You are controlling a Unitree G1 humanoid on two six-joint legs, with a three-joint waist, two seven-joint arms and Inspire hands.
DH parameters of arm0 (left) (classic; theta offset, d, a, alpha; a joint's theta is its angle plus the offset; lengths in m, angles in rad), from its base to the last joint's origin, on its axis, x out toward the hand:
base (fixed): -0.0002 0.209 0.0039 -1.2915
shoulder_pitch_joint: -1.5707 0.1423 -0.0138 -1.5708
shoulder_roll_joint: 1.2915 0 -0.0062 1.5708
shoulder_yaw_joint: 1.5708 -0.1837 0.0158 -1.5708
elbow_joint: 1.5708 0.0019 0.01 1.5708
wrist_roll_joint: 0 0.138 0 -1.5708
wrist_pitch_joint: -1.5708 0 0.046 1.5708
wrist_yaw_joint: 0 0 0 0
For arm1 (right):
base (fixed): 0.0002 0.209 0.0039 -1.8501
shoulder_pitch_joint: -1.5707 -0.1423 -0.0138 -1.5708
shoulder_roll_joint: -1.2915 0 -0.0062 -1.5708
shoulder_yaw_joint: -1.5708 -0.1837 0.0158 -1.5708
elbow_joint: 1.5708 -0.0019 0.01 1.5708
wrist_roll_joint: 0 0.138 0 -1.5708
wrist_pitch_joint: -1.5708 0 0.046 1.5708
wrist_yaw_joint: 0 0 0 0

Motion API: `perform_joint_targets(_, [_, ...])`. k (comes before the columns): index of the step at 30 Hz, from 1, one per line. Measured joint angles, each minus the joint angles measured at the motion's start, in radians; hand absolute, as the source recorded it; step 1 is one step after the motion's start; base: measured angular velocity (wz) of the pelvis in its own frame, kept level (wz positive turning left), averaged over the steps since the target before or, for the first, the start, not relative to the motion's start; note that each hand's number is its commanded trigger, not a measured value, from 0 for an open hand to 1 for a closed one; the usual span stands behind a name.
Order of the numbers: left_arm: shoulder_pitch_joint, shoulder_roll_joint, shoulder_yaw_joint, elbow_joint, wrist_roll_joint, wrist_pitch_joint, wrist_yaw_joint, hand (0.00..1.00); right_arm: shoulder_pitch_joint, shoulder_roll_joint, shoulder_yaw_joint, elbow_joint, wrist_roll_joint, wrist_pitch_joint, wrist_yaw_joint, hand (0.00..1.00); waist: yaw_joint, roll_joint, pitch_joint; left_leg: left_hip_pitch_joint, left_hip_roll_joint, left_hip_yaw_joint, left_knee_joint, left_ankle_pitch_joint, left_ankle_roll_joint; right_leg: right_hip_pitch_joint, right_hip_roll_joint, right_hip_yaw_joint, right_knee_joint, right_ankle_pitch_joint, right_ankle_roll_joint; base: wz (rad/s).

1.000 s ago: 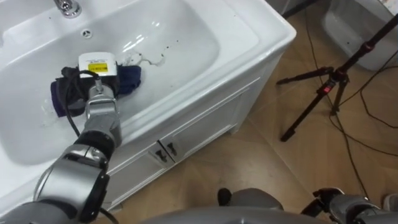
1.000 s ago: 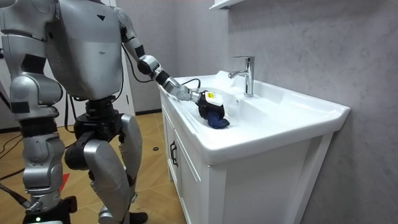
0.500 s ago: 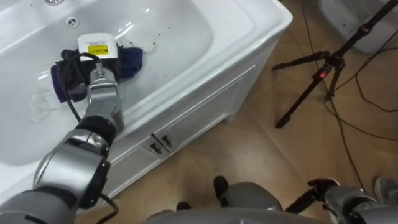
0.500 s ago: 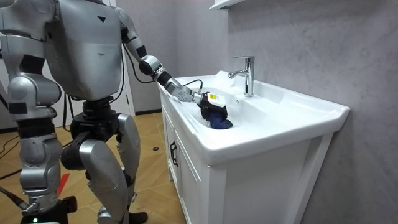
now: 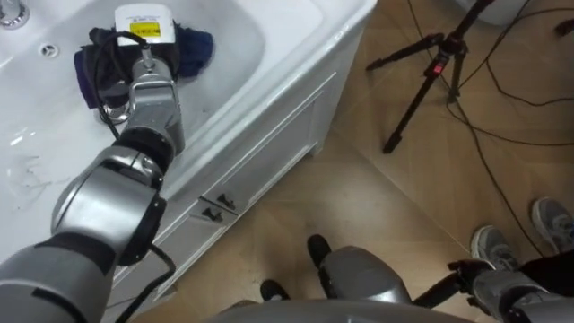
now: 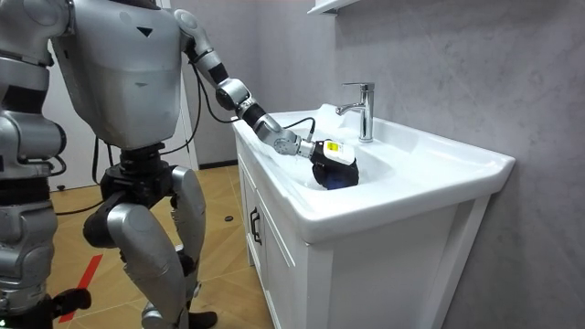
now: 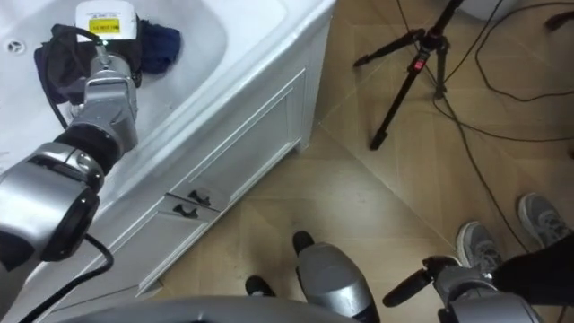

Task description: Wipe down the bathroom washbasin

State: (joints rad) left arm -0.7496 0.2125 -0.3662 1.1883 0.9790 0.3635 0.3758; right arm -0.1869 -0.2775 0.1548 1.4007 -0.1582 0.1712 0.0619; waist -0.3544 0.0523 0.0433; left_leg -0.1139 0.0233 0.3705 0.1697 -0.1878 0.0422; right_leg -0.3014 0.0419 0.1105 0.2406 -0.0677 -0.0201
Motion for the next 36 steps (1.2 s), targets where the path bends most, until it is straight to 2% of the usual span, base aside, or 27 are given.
perform_joint_targets(5, [-0.002,0.022,-0.001,0.005,-0.059,-0.007,0.041,1.0,0.001,-0.003,0.0,-0.003,0.0,-0.002,-0.006,0.0,-0.011,0.002,0.0004,-0.015,0.0,0.009,0.002,0.0,0.002,-0.019,-0.001,0.001,0.019,0.005,-0.001,-0.05])
perform_joint_targets(10, [-0.024,0.044,-0.001,0.016,-0.085,-0.021,0.075,1.0,0.0,-0.003,0.0,-0.003,-0.002,-0.019,-0.009,0.0,-0.022,0.004,0.0049,-0.049,0.0,0.008,0.02,0.001,0.004,-0.053,-0.004,0.0,0.034,0.006,-0.003,0.01])
perform_joint_targets(15, [-0.036,0.045,-0.001,0.021,-0.086,-0.024,0.096,1.0,0.005,-0.003,0.0,0.002,-0.004,-0.019,-0.016,0.0,-0.026,0.01,0.0111,-0.052,0.0,0.008,0.021,0.002,0.006,-0.055,-0.004,0.0,0.035,0.007,-0.003,0.01])
perform_joint_targets(32, [-0.052,0.053,0.002,0.042,-0.085,-0.03,0.121,1.0,0.05,-0.006,-0.002,0.002,-0.01,-0.017,-0.038,0.0,-0.026,0.007,0.0125,-0.064,0.001,0.01,0.028,0.002,0.006,-0.072,-0.004,-0.001,0.056,0.004,-0.005,0.0])
perform_joint_targets(36, [-0.093,0.065,0.006,0.112,-0.123,-0.055,0.111,1.0,0.049,-0.005,-0.002,-0.003,-0.008,-0.015,-0.038,0.0,-0.026,-0.009,0.0221,-0.051,0.0,0.025,0.031,0.0,0.007,-0.07,-0.001,0.014,0.067,-0.004,-0.005,-0.1])
